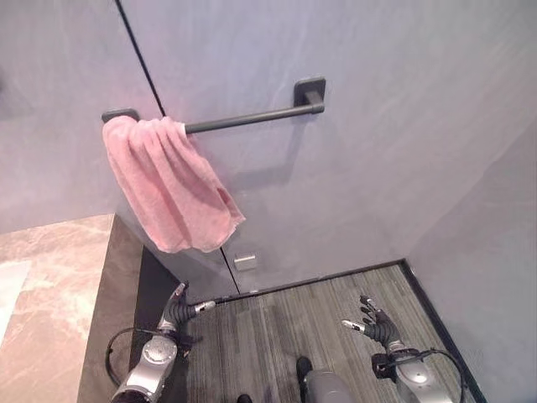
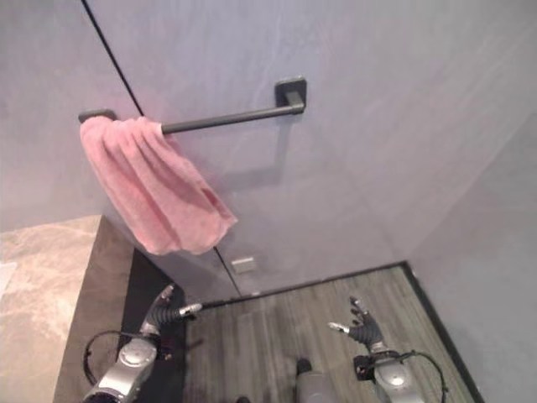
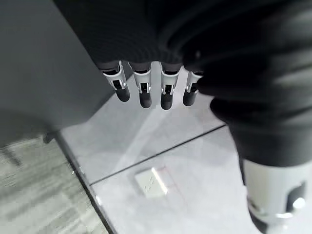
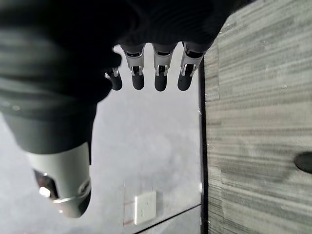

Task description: Put brush and paste in cup on sink, flatten towel.

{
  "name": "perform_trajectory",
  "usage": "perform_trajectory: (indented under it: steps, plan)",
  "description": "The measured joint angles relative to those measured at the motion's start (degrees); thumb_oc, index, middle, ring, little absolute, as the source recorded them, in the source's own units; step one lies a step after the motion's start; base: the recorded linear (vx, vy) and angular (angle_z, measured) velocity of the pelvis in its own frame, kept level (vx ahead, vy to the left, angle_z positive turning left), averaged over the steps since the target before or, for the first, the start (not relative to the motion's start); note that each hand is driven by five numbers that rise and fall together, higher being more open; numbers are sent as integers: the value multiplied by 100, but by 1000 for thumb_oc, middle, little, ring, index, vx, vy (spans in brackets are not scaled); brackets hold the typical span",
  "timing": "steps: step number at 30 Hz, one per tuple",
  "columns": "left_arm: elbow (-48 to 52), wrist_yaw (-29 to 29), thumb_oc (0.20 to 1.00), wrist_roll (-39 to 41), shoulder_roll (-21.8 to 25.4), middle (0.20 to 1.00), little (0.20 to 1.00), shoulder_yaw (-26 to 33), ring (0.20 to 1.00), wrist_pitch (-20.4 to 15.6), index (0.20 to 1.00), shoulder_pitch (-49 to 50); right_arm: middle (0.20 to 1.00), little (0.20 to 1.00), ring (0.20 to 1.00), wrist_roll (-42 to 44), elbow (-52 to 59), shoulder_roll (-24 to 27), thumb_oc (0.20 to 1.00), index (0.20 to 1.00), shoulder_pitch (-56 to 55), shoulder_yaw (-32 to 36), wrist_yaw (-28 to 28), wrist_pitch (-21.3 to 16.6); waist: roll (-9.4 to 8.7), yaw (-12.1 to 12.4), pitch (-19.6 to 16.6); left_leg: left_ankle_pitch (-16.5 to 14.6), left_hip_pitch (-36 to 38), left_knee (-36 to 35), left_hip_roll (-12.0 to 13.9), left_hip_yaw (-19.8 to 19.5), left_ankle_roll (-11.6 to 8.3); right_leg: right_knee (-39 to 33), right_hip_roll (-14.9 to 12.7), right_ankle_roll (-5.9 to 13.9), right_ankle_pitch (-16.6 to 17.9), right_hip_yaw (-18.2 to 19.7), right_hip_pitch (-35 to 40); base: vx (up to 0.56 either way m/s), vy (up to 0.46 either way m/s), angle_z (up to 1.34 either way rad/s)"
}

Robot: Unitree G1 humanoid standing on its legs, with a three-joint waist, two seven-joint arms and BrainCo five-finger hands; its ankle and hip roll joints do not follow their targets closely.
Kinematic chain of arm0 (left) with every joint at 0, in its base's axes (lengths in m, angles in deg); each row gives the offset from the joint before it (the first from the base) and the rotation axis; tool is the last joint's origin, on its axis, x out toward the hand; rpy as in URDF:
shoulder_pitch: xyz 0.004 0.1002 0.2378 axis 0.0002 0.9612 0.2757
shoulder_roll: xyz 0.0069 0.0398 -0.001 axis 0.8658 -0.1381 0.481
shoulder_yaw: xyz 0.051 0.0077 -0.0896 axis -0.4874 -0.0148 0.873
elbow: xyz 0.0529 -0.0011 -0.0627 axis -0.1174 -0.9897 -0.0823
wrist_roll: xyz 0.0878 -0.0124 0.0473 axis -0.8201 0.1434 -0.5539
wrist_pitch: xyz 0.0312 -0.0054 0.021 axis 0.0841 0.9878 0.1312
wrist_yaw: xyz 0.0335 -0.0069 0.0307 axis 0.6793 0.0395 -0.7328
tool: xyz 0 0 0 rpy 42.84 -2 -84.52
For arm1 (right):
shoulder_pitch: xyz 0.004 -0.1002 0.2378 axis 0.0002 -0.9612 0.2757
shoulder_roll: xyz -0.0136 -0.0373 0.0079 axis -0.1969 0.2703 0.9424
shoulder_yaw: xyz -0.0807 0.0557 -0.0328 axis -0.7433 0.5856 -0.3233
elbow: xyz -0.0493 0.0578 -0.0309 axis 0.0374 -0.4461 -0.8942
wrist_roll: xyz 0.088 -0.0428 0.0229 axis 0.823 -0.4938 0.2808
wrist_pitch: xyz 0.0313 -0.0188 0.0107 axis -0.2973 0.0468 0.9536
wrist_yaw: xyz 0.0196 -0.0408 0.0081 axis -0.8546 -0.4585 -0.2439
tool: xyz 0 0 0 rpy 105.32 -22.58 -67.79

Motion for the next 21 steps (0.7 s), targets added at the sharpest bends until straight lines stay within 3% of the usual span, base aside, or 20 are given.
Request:
perform_trajectory:
  steps: [5, 11, 15, 19, 21]
  plan:
    - [126, 98, 1000, 36, -159, 1000, 1000, -33, 1000, 12, 1000, 239, 1000, 1000, 1000, -11, 13, 311, 1000, 1000, 170, 54, -29, 36, 10, 131, -133, -26, -93, -60, 235, -74, 5, -26, 138, -120, -19, -256, 22, 43, -86, 17]
    - [878, 345, 1000, -22, 44, 1000, 1000, -62, 1000, 145, 1000, 720, 1000, 1000, 1000, -416, 283, 354, 1000, 1000, 76, 164, -36, 155, -14, 251, -216, 16, -132, -230, 226, -287, -87, -50, 104, -172, -72, -459, 0, 2, -49, 21]
    - [1957, 857, 1000, -75, 677, 1000, 1000, -6, 1000, 276, 1000, 1392, 1000, 1000, 1000, -773, 803, 538, 1000, 1000, -20, 395, -22, 350, 62, 281, -279, 111, -193, -330, 209, -374, -158, -145, 54, -158, -56, -569, -7, 6, 2, 15]
    - [3285, 1514, 1000, -170, 1944, 1000, 1000, 57, 1000, 276, 1000, 1719, 1000, 1000, 1000, -649, 1111, 730, 1000, 1000, 344, 359, 113, 363, 118, 331, -311, 165, -198, -419, 204, -357, -195, -402, 53, -149, 93, -568, 53, 0, 0, 0]
    - [3792, 1734, 1000, 246, 2378, 1000, 1000, 235, 1000, 222, 1000, 1531, 1000, 1000, 1000, -507, 1202, 799, 1000, 1000, 647, 279, 179, 355, 136, 390, -314, 182, -185, -427, 196, -361, -214, -653, 51, -98, 209, -572, 197, 0, 0, 0]
